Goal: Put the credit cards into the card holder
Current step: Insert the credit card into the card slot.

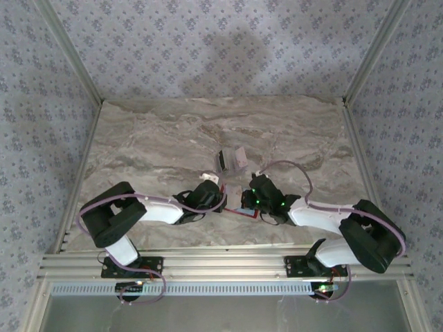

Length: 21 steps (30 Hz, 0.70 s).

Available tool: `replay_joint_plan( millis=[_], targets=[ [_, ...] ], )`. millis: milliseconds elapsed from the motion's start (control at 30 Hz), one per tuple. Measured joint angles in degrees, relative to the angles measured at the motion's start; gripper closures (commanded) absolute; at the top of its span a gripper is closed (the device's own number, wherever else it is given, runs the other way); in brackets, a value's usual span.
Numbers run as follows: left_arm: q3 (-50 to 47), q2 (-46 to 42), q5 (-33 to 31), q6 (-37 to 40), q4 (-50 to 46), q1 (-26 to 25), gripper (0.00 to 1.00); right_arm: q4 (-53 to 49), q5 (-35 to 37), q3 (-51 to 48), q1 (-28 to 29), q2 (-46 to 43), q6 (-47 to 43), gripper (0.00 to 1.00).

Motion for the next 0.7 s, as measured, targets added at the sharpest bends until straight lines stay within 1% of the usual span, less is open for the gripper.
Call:
replay_joint_plan(
  millis=[300, 467, 700],
  targets=[
    [-1.01, -2.69, 1.86, -0.66, -3.41, -2.12, 0.75, -1.73, 1.73, -1.38, 0.83, -1.92, 0.59, 1.0],
    [-2.01, -5.99, 3.76, -0.63, -7.63, -2.97, 0.75, -1.95, 1.68, -1.38, 0.83, -1.92, 0.44, 1.0],
    [-2.03, -10.05, 3.67, -0.52, -12.44, -3.04, 0.72, -1.95, 0.52, -1.36, 0.83, -1.92, -0.63, 1.0]
  ],
)
